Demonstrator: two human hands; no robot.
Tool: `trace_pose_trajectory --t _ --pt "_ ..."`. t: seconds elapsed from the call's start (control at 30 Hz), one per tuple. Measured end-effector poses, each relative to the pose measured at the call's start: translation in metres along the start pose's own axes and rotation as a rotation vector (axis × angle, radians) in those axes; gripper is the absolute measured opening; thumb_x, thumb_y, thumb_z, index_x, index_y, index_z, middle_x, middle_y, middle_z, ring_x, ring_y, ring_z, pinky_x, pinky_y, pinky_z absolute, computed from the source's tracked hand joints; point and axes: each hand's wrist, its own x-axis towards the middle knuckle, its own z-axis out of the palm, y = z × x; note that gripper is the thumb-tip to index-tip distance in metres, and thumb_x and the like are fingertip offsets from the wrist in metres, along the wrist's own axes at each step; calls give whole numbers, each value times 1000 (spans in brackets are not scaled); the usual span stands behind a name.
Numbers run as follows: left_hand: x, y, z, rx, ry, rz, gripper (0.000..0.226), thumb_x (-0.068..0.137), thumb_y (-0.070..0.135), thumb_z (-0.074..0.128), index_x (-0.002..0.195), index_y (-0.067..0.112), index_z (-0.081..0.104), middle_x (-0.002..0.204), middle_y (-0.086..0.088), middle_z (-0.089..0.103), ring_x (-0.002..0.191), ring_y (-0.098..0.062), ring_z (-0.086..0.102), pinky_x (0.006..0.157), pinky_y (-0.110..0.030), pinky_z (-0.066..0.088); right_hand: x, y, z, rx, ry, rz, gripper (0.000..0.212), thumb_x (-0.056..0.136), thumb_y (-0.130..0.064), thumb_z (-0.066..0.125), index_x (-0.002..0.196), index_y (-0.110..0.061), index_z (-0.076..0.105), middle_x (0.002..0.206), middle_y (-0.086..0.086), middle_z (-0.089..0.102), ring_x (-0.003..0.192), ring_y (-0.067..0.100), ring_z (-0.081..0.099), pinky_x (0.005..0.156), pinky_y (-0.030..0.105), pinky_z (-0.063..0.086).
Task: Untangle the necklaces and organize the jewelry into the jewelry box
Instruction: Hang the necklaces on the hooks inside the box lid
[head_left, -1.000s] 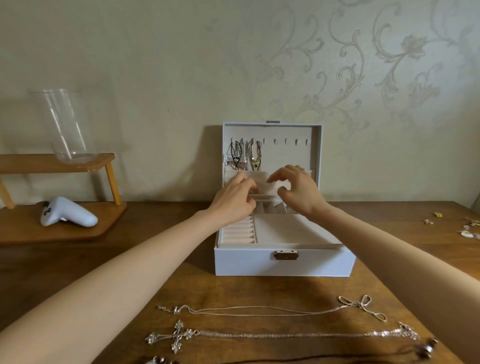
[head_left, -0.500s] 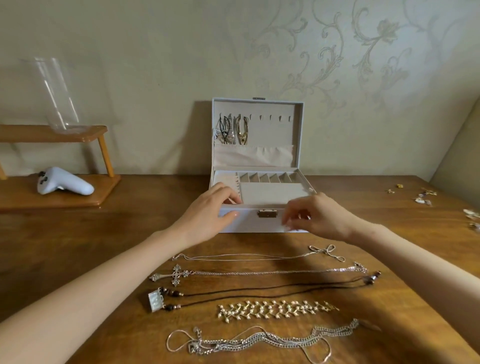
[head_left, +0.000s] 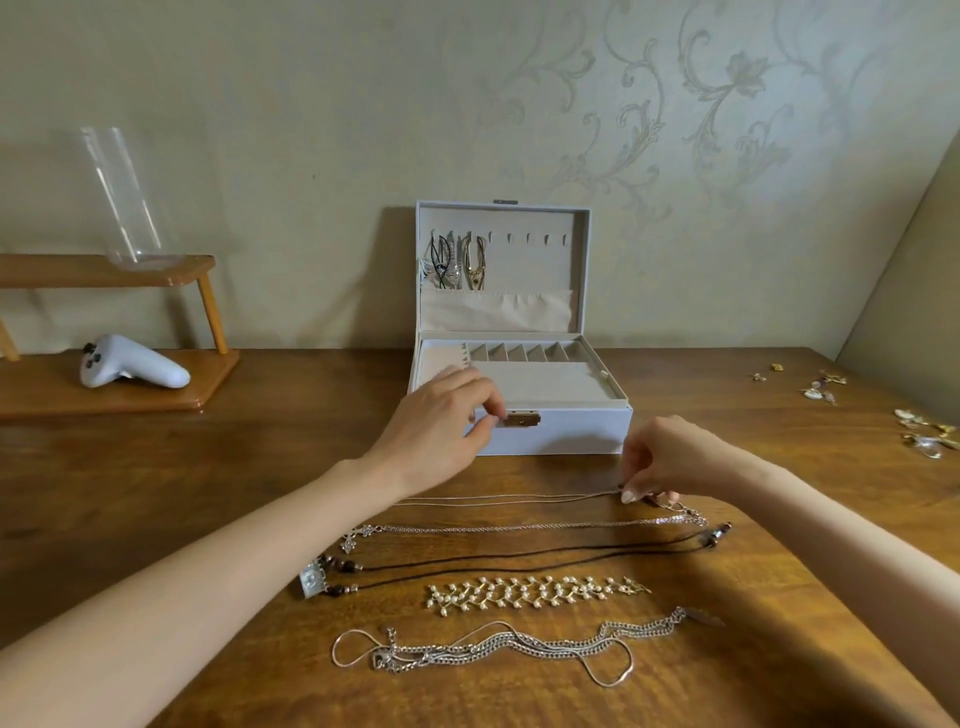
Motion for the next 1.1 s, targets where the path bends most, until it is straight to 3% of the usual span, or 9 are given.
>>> trace_pose_trajectory --t 0.2,0.33,0.4,0.53,0.6,0.77,0.9,1.0,1.1 --pt "9 22 9 -339 -261 -167 17 92 16 57 109 12 56 108 0 65 60 -4 58 59 -13 48 -8 -11 -9 274 55 -138 12 77 -18 76 72 -10 69 63 -4 66 46 5 51 48 14 42" --pt "21 31 12 -693 -481 -328 49 90 11 60 133 12 36 133 -7 51 65 -11 64 57 -20 54 -9 -27 -19 643 48 -233 14 84 -9 68 85 3 63 63 0 67 45 11 38 42 17 30" --pt "26 34 12 -822 -536 -379 55 89 8 61 136 11 32 129 -13 54 68 -13 65 60 -22 55 -5 -34 -22 746 39 -248 13 86 -6 65 89 5 59 68 8 66 44 13 34 40 19 25" --pt "33 28 7 -816 -452 -398 22 93 7 54 114 1 55 85 -11 68 65 -11 66 62 -23 57 2 -37 -29 781 28 -268 10 86 -6 66 94 -2 63 69 11 63 44 12 40 39 17 30" --pt "35 23 3 -815 -390 -410 13 94 10 53 99 2 62 74 -7 67 61 -11 64 61 -22 56 5 -36 -32 792 7 -278 14 86 -3 64 99 -4 67 68 8 60 46 12 42 41 17 33" --pt "36 19 -6 -836 -306 -394 12 94 11 54 86 9 63 65 -2 67 54 -9 61 56 -22 54 12 -36 -29 854 -13 -270 23 87 1 60 106 -9 69 79 9 63 59 17 56 52 22 47" --pt "37 20 -11 -883 -264 -368 10 94 11 54 86 9 61 64 -1 66 53 -9 59 56 -21 53 14 -42 -25 931 -113 -332 31 90 -2 56 119 -13 60 105 8 67 66 20 59 58 26 50" --pt "38 20 -14 -894 -251 -343 11 94 13 53 88 8 60 68 -1 67 56 -9 60 58 -21 53 16 -47 -19 921 -130 -389 33 88 -1 59 120 -11 57 91 4 67 64 18 57 58 25 48" --pt "38 16 -15 -911 -220 -336 11 95 11 51 88 9 60 68 0 67 57 -8 60 57 -20 52 20 -48 -17 1006 -52 -384 24 84 4 61 105 -5 63 76 11 61 58 16 55 51 21 45"
